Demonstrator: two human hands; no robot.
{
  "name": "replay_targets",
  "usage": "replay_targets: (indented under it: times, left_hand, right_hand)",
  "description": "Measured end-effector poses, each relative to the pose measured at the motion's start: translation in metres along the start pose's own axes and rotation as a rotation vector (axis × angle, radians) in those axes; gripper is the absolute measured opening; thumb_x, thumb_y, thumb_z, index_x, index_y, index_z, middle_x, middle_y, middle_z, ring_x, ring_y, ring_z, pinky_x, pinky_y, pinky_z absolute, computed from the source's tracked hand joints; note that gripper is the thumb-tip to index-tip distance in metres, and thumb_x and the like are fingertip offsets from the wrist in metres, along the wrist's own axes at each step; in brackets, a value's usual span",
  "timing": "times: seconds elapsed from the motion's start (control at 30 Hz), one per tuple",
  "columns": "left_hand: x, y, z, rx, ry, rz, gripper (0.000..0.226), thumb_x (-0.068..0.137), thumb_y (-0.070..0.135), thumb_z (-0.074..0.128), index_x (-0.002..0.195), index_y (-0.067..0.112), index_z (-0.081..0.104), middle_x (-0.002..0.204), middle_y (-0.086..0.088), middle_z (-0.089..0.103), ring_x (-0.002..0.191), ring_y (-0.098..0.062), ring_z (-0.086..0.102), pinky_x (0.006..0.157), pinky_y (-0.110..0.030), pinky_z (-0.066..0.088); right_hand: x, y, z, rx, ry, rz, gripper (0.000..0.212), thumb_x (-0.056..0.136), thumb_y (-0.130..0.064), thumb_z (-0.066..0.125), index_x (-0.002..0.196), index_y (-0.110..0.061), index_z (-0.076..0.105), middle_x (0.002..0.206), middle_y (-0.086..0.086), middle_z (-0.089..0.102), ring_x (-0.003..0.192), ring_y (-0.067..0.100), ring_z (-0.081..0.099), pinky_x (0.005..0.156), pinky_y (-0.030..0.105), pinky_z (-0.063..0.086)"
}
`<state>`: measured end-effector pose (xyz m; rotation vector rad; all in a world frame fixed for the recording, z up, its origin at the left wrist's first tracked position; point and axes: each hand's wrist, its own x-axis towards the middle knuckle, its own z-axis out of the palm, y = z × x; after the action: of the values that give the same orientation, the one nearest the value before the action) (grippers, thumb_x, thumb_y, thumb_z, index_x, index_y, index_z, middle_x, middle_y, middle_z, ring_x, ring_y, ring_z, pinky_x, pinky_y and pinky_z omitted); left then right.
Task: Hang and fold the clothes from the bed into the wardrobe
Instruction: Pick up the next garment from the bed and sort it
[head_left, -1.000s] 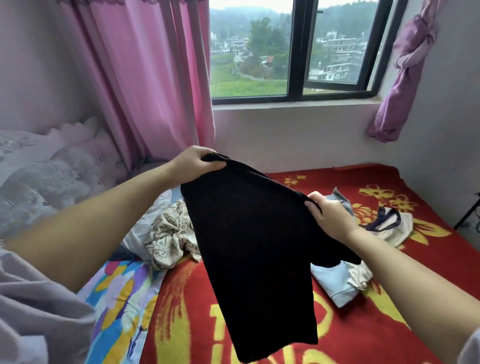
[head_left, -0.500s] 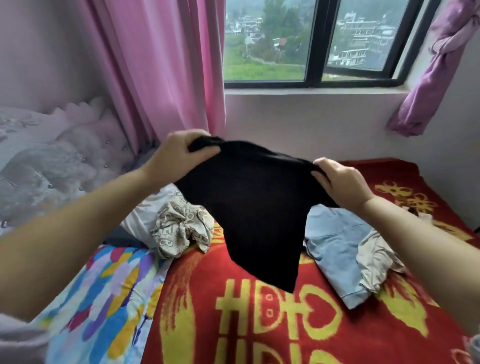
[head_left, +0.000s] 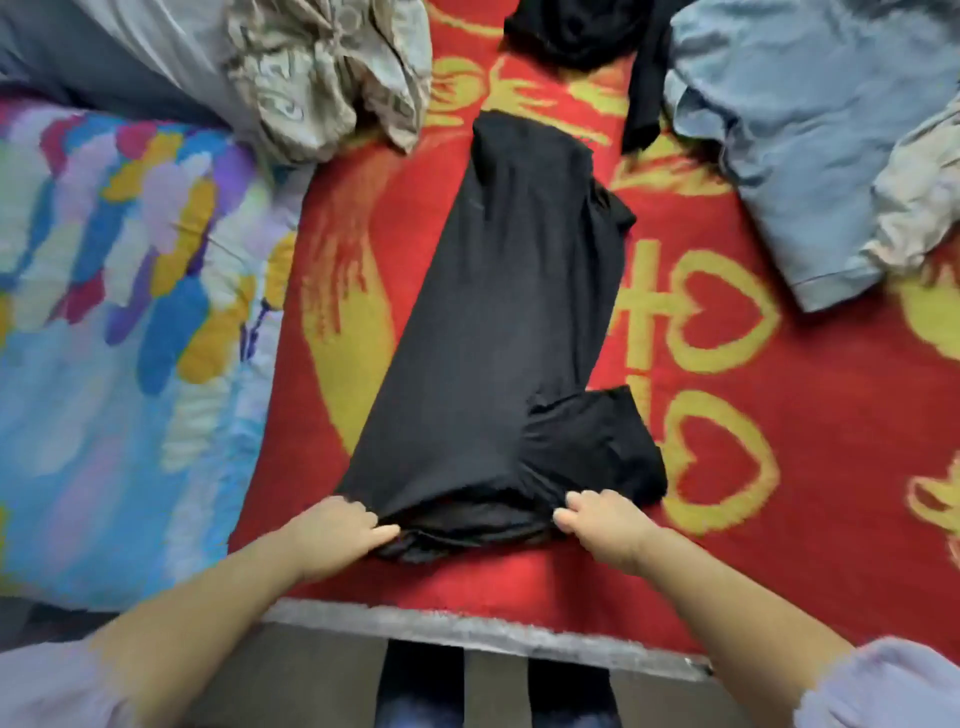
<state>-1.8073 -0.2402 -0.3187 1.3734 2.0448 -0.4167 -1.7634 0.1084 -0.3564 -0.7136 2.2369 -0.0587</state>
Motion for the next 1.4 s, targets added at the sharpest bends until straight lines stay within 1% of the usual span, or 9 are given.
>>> replay_targets:
  times: [0.13, 0.27, 0.43, 0.53, 0.67, 0.8, 0.97, 1.2, 1.4]
  left_hand:
    - [0.012, 0.022, 0.015, -0.168, -0.290, -0.140, 0.052, 0.097, 0.035, 0.036, 0.146, 0.022, 0.025, 0.118, -0.006, 0.057, 0.106, -0.028, 0.056, 0.082, -0.037, 0.037]
    - [0.045, 0.036, 0.001, -0.159, 0.332, -0.081, 0.029, 0.079, 0.045, 0.050, 0.098, 0.023, 0.052, 0.077, 0.006, 0.057, 0.067, -0.017, 0.060, 0.055, -0.028, 0.044]
    - [0.129, 0.093, -0.026, -0.235, 0.544, -0.205, 0.058, 0.072, 0.037, 0.061, 0.125, 0.016, 0.047, 0.101, -0.002, 0.061, 0.085, -0.021, 0.060, 0.068, -0.029, 0.052]
    - [0.163, 0.121, -0.037, -0.336, 0.377, -0.307, 0.082, 0.053, 0.041, 0.084, 0.123, 0.014, 0.052, 0.107, -0.006, 0.062, 0.092, -0.023, 0.060, 0.073, -0.034, 0.052]
    - [0.174, 0.118, -0.044, -0.396, 0.393, -0.414, 0.041, 0.048, 0.021, 0.089, 0.072, 0.020, 0.056, 0.068, 0.003, 0.051, 0.057, -0.018, 0.052, 0.046, -0.027, 0.036]
    - [0.150, 0.119, -0.046, -0.508, 0.518, -0.243, 0.017, 0.081, 0.022, 0.059, 0.069, 0.025, 0.047, 0.067, 0.008, 0.048, 0.055, -0.012, 0.050, 0.048, -0.025, 0.042]
    - [0.141, 0.122, -0.038, -0.722, 0.371, -0.251, 0.008, 0.092, 0.032, 0.040, 0.088, 0.027, 0.044, 0.084, 0.010, 0.047, 0.069, -0.011, 0.055, 0.060, -0.021, 0.044]
    - [0.203, 0.031, -0.127, -0.861, 0.739, -0.600, 0.025, 0.096, 0.030, 0.037, 0.106, 0.012, 0.051, 0.101, 0.000, 0.054, 0.094, -0.018, 0.054, 0.074, -0.037, 0.050]
    - [0.261, -0.021, -0.142, -0.806, 0.416, -0.928, 0.033, 0.093, 0.030, 0.051, 0.115, 0.011, 0.037, 0.116, -0.004, 0.043, 0.102, -0.019, 0.048, 0.061, -0.028, 0.040]
  right_hand:
    - [-0.009, 0.001, 0.025, 0.233, 0.085, 0.040, 0.024, 0.091, -0.013, 0.043, 0.107, -0.020, 0.059, 0.106, 0.004, 0.059, 0.101, 0.028, 0.058, 0.082, 0.035, 0.037]
    - [-0.017, 0.054, -0.007, 0.584, 0.522, 0.399, 0.018, 0.092, -0.013, 0.051, 0.104, -0.017, 0.064, 0.102, 0.005, 0.061, 0.097, 0.029, 0.061, 0.081, 0.037, 0.047]
    - [0.018, 0.094, -0.044, 0.910, 0.435, 0.701, 0.052, 0.095, -0.040, 0.054, 0.138, -0.013, 0.043, 0.130, 0.007, 0.054, 0.120, 0.026, 0.052, 0.094, 0.037, 0.042]
    - [0.037, 0.096, -0.050, 0.911, 0.451, 0.694, 0.028, 0.095, -0.035, 0.054, 0.115, -0.016, 0.055, 0.113, 0.005, 0.061, 0.109, 0.028, 0.056, 0.081, 0.033, 0.042]
    - [0.022, 0.091, -0.062, 0.992, 0.612, 0.577, 0.012, 0.101, -0.028, 0.044, 0.099, -0.017, 0.050, 0.081, 0.001, 0.059, 0.070, 0.027, 0.058, 0.061, 0.032, 0.042]
    - [-0.005, 0.098, -0.058, 0.911, 0.452, 0.553, 0.015, 0.101, -0.029, 0.043, 0.097, -0.015, 0.046, 0.075, 0.004, 0.056, 0.044, 0.021, 0.055, 0.038, 0.022, 0.037]
    - [-0.002, 0.119, -0.041, 0.579, 0.206, 0.609, 0.020, 0.098, -0.037, 0.047, 0.098, -0.017, 0.050, 0.093, 0.003, 0.063, 0.076, 0.024, 0.060, 0.061, 0.033, 0.047]
    - [0.079, 0.161, -0.158, 0.879, 0.731, 0.490, 0.020, 0.096, -0.010, 0.042, 0.091, -0.008, 0.061, 0.084, 0.012, 0.067, 0.067, 0.019, 0.064, 0.067, 0.037, 0.053]
    - [0.188, 0.207, -0.259, 0.864, 0.749, 0.540, 0.039, 0.097, -0.014, 0.040, 0.134, -0.005, 0.044, 0.127, 0.015, 0.055, 0.119, 0.032, 0.054, 0.099, 0.036, 0.045]
